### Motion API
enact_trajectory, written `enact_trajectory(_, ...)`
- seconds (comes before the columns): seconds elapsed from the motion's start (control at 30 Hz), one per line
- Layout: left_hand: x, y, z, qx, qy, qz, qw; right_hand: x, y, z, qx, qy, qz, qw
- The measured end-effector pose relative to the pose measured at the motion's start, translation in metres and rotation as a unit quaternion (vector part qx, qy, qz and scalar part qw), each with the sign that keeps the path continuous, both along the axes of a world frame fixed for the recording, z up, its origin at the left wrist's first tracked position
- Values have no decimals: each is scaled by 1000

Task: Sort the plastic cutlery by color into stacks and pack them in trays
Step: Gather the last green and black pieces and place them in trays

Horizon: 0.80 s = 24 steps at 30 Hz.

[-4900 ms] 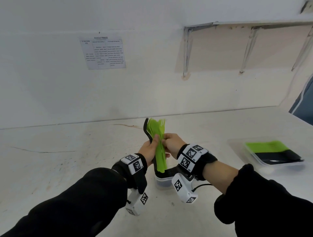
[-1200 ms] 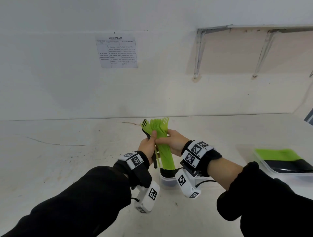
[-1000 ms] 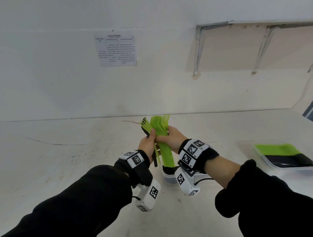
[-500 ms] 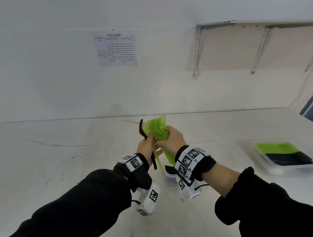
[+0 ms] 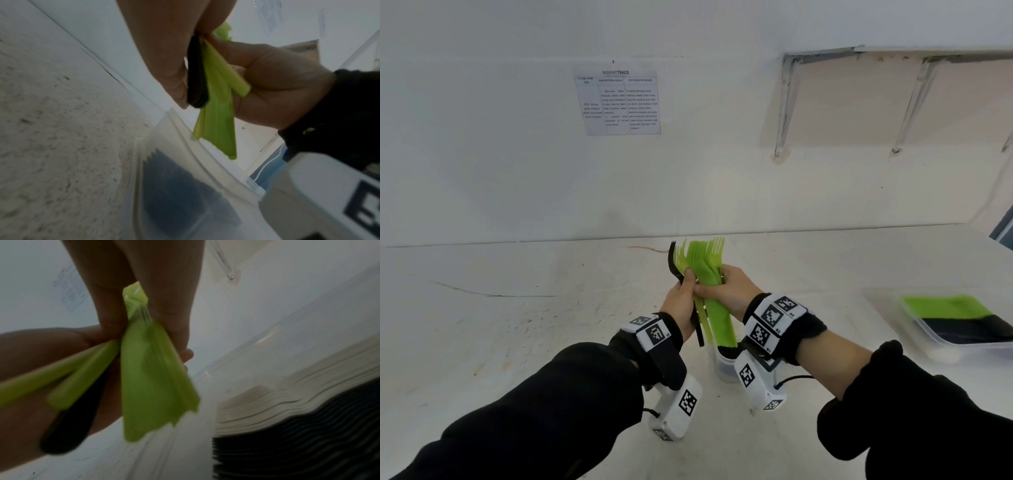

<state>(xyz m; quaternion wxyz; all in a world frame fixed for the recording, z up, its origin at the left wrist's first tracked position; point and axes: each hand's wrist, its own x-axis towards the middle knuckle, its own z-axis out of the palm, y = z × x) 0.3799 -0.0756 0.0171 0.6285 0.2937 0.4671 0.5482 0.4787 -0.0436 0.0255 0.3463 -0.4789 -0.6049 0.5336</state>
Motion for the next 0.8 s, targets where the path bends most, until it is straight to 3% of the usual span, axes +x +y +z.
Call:
enact_trajectory(0.4,-5,5,-4,-16,6,-34,999,3,2,1,12,2,31,999)
enact_trajectory(0.63,1,10,-5,9,-41,-23,999,1,8,-2,12,-9,7,1000)
enact_trajectory(0.8,4,11,-8,14,-27,-34,999,-2,13,-4,-21,3,-32,999)
